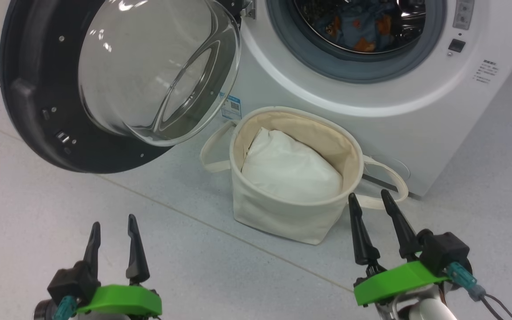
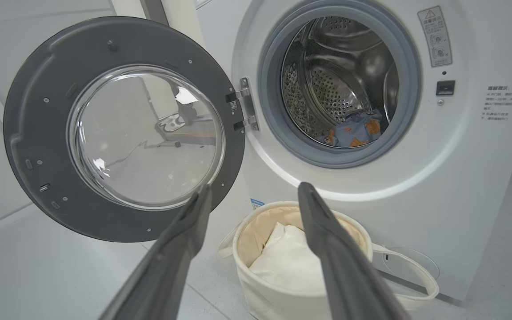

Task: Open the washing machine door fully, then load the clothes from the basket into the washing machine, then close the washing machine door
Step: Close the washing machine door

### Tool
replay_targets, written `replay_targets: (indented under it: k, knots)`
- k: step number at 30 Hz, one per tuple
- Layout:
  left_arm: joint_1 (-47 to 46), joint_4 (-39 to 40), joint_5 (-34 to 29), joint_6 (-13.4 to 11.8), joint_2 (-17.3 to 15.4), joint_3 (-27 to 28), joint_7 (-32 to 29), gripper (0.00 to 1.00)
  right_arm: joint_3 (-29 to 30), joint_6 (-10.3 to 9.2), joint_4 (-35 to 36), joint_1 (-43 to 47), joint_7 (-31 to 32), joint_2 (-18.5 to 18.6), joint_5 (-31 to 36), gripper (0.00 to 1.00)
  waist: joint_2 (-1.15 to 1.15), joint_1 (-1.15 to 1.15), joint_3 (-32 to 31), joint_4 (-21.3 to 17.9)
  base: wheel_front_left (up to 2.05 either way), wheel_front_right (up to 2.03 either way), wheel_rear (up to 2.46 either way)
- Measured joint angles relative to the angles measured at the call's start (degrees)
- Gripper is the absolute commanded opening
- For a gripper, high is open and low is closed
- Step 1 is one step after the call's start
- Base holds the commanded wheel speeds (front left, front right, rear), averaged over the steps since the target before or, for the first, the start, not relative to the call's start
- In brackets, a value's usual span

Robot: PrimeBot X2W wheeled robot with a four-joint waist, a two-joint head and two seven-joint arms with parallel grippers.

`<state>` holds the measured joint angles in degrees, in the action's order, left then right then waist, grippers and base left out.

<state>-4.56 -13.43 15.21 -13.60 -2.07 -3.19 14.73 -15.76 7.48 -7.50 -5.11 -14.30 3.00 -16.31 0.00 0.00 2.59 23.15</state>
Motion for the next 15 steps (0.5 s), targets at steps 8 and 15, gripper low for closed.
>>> replay_targets:
  k: [8, 15]
  knots:
    - [0.3, 0.0, 0.0, 0.0, 0.0, 0.0, 0.0, 1.00, 0.0, 0.00, 0.0, 1.0, 0.0, 0.0, -0.4, 1.00, 0.00, 0.00, -0.7, 0.7, 0.00, 0.00, 0.00]
    - [1.1, 0.2, 0.0, 0.2, 0.0, 0.0, 0.0, 1.00, -0.6, 0.00, 0.1, 1.0, 0.0, 0.0, -0.9, 1.00, 0.00, 0.00, -1.6, 1.1, 0.00, 0.00, 0.00]
